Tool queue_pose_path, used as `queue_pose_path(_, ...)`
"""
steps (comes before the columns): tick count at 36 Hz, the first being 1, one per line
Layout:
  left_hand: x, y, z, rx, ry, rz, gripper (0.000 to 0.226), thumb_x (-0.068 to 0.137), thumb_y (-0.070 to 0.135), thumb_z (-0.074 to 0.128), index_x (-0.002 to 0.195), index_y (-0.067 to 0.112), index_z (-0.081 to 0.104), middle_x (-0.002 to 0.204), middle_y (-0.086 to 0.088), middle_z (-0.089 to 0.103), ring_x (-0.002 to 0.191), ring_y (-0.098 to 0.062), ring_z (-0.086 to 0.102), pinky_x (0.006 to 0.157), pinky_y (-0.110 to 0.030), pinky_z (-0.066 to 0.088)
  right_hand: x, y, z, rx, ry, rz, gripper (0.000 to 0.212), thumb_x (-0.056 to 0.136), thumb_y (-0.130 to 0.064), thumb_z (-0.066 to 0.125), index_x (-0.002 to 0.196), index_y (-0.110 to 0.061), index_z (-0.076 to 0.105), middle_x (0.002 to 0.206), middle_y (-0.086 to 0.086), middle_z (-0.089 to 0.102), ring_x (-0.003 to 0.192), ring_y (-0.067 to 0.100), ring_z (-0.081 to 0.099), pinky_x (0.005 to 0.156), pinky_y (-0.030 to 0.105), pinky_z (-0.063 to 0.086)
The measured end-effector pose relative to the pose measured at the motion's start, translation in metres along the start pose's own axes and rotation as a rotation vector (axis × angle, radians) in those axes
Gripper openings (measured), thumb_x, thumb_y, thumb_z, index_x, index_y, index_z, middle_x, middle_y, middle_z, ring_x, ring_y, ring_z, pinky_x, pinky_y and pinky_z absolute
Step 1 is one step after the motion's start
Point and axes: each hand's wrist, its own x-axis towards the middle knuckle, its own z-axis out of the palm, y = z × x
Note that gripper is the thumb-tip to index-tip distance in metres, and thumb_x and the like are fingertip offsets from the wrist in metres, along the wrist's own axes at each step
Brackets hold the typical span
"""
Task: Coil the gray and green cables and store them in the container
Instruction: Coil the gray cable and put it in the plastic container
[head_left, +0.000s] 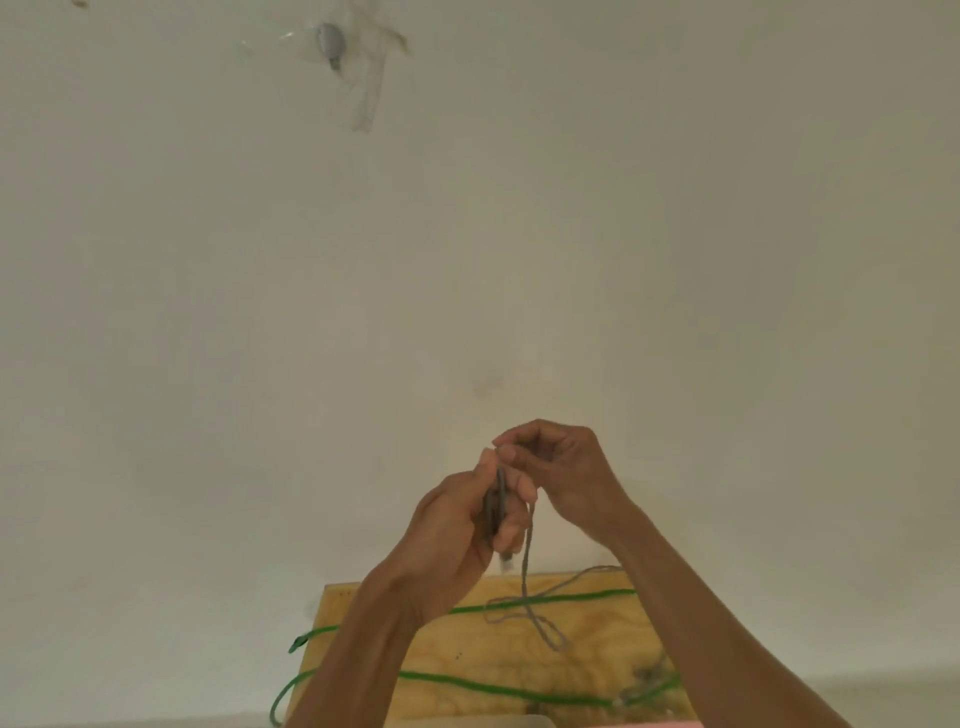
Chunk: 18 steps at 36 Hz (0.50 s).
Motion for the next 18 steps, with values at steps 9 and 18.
queue_pose_path(9, 0.014, 0.017, -0.011, 0.122, 0.033, 0.130, 0.031, 0.098, 0.033, 0.056, 0.103, 0.007, 0.072, 0.071, -0.006, 0.054, 0.059, -0.018, 0.045, 0.054, -0.036, 0.036, -0.046, 0.028, 0.042, -0.155, -0.151, 0.193, 0.036, 0.103, -0.024, 0.049, 0.071, -0.016, 0.063, 0.050, -0.009, 0.059, 0.041, 0.009, 0.046, 0.047, 0.028, 0.043)
queue_pose_path(18, 0.021, 0.026, -0.044, 0.822, 0.221, 0.167, 0.023, 0.102, 0.011, 0.051, 0.092, 0.008, 0.072, 0.075, -0.008, 0.072, 0.062, -0.014, 0.062, 0.066, -0.029, 0.054, -0.053, 0.001, 0.020, -0.469, -0.233, -0.023, 0.016, 0.093, -0.028, 0.064, 0.105, -0.026, 0.075, 0.063, -0.021, 0.062, 0.049, 0.003, 0.044, 0.053, 0.017, 0.039)
